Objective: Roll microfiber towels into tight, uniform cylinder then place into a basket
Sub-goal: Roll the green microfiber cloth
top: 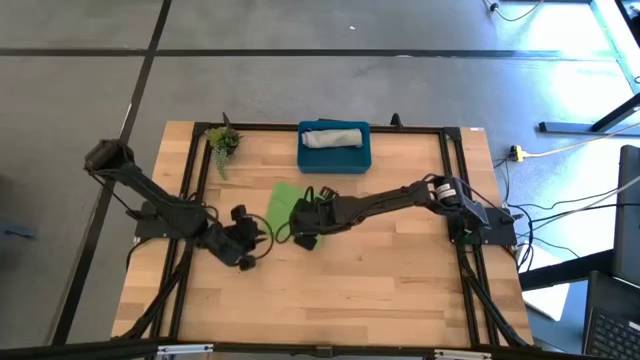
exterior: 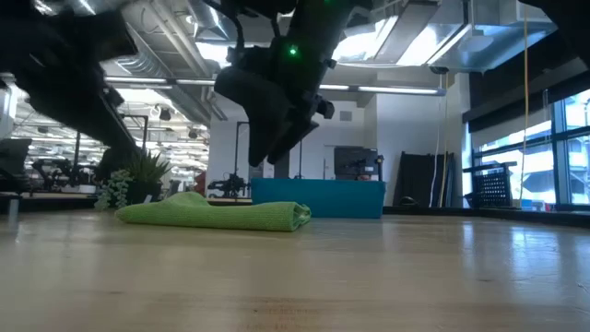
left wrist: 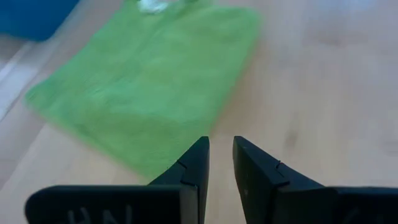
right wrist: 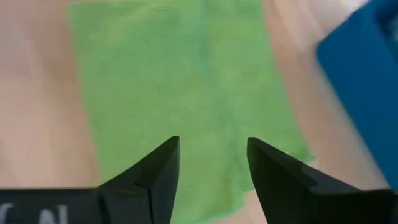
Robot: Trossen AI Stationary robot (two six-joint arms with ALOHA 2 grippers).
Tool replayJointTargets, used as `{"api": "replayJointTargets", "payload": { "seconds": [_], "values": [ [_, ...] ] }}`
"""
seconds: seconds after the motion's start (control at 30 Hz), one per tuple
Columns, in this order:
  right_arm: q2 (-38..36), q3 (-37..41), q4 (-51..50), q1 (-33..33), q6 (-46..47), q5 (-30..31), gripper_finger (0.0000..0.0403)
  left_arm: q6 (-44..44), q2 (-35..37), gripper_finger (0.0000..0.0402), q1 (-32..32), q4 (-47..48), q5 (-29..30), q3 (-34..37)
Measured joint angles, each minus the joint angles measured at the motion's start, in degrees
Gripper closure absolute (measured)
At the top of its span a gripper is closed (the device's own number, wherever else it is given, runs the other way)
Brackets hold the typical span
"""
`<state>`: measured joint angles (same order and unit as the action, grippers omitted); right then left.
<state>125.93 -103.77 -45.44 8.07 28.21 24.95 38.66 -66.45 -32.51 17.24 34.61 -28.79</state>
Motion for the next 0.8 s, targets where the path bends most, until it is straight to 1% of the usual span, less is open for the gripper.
{"api": "replayJointTargets", "payload": {
  "seconds": [0.07,0.13,0.27,0.43,0.53,0.63,0.7,0.8],
  "values": [
    [0.1,1.5,1.3,0.9,0.0,-0.2,0.0214,1.1,-0.8,0.0337,2.1,-0.5,0.0,1.1],
    [0.4,3.4,4.9,1.5,0.0,-0.4,0.0214,1.3,-2.0,0.0337,3.8,-1.9,-0.1,2.1],
    [0.4,7.7,11.6,2.1,-0.2,-2.4,0.0214,-1.3,-5.2,0.0337,6.5,-5.0,-0.1,3.4],
    [0.4,12.4,18.5,2.6,0.0,-2.8,0.0214,-2.0,-10.6,0.0337,8.2,-7.6,-0.1,3.4],
    [0.4,15.2,22.0,2.6,0.1,-5.9,0.0214,-1.7,-13.6,0.0337,8.5,-7.7,-0.4,3.4],
    [0.4,17.3,26.0,2.7,0.2,-9.9,0.0214,-1.3,-15.5,0.0337,8.4,-7.9,-2.5,3.4],
    [0.3,18.1,26.9,3.1,0.1,-10.2,0.0214,-1.2,-16.2,0.0337,7.8,-8.2,-3.8,3.2],
    [0.1,18.8,27.1,4.2,0.0,-10.2,0.0214,0.0,-16.3,0.0337,6.2,-8.3,-7.5,3.1]
  ]
}}
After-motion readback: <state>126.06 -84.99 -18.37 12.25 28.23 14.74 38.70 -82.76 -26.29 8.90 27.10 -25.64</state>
